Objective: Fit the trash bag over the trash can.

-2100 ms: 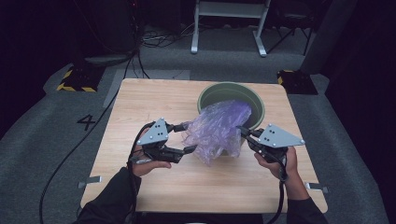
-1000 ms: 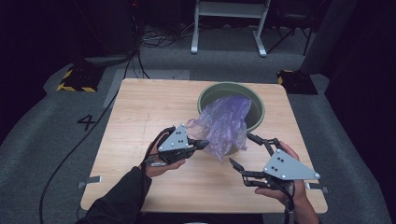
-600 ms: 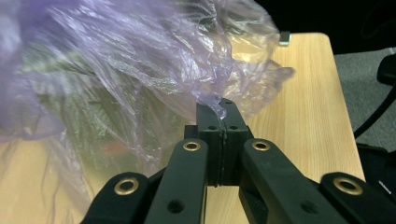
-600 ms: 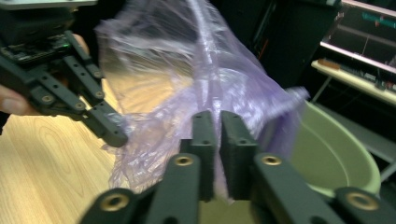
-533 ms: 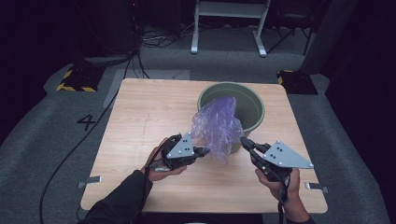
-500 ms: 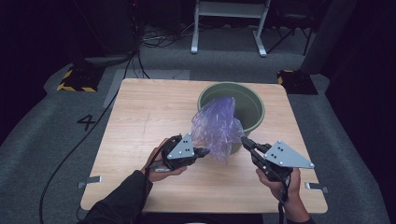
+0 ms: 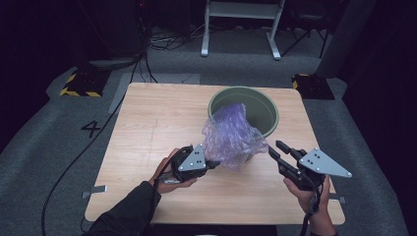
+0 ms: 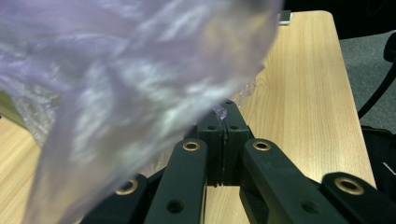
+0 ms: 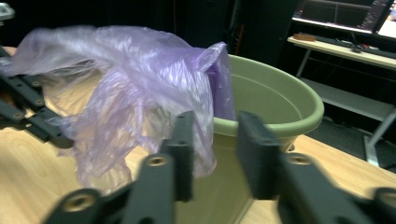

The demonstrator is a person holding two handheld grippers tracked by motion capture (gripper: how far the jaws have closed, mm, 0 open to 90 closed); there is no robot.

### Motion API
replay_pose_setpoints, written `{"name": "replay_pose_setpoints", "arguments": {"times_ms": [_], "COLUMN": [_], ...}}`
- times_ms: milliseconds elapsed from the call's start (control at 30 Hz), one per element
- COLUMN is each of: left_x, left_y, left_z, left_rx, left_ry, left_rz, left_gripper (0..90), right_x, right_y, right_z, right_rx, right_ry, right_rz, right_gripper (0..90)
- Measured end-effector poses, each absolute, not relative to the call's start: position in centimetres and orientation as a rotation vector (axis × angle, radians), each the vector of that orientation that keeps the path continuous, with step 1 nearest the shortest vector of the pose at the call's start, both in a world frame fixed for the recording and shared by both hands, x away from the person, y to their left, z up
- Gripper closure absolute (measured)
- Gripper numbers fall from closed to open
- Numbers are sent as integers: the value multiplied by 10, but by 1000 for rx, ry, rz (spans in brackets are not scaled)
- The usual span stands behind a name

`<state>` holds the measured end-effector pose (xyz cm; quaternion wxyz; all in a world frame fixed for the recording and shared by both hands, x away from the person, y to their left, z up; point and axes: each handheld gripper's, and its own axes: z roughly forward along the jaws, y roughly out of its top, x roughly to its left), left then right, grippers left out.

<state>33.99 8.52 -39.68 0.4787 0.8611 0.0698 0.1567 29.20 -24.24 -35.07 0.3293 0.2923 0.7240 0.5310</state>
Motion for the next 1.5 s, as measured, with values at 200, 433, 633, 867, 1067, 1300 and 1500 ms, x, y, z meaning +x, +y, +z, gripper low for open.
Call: {"name": "replay_pose_setpoints", "arguments": {"times_ms": [200, 433, 633, 867, 1067, 1300, 1500], "left_x": [339, 338, 335, 325, 314, 318, 337], "left_y": [81, 72, 68, 86, 109, 125, 130], "left_z": [-397, -399, -401, -394, -379, -358, -351], "left_rx": [2116, 2116, 2116, 2060, 1981, 1887, 1828], "left_ry": [156, 137, 137, 132, 151, 287, 419], "left_rz": [384, 364, 393, 332, 340, 459, 535], "left_gripper": [893, 893, 716, 264, 157, 156, 162], "right_x": [279, 297, 318, 325, 324, 324, 325], "right_y": [-234, -215, -212, -226, -233, -237, -242], "right_z": [-346, -344, -352, -353, -354, -355, -357], "right_rx": [623, 649, 707, 782, 811, 823, 832], "right_ry": [1926, 1934, 1965, 1935, 1907, 1904, 1911], "right_rz": [1354, 1356, 1327, 1338, 1319, 1318, 1314], "right_gripper": [274, 281, 775, 900, 900, 900, 900]}}
